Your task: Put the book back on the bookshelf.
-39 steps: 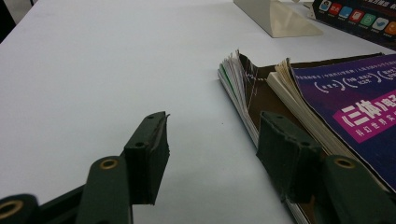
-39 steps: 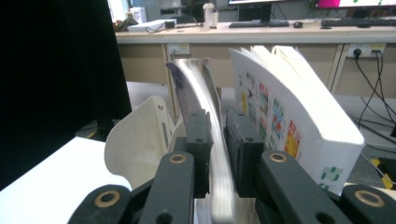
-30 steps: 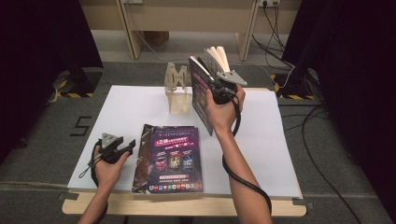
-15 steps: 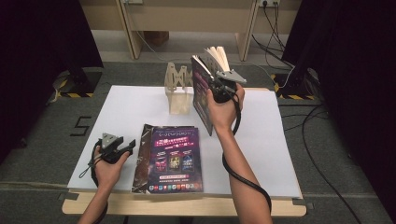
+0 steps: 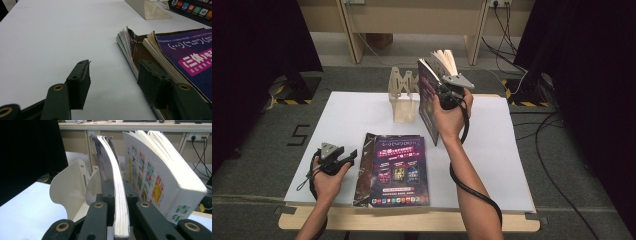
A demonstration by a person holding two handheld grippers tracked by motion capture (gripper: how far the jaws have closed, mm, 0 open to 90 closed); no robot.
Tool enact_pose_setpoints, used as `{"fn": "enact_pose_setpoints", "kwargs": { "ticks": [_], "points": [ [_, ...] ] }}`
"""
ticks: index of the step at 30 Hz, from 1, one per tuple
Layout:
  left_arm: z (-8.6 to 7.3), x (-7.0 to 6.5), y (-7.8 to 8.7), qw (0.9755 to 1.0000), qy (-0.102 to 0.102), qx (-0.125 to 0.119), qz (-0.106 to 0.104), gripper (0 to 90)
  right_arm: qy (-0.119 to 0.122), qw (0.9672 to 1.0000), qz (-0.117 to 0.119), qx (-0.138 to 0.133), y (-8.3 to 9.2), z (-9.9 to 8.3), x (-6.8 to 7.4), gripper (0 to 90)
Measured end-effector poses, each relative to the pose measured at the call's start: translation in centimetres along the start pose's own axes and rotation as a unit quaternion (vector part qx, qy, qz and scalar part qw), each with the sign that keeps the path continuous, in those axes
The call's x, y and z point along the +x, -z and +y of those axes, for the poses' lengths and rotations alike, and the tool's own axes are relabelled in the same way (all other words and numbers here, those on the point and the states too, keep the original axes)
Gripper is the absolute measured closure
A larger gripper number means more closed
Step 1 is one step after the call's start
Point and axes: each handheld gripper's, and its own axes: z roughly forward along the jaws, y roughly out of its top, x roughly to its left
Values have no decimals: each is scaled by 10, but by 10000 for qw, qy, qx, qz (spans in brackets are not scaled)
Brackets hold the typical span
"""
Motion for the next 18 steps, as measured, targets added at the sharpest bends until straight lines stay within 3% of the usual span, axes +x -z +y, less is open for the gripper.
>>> {"fn": "enact_pose_setpoints", "kwargs": {
  "ticks": [18],
  "points": [
    [0,0,0,10000,8,-3,6,423,-33,9998,-53,-209,-6,8,5,848]
  ]
}}
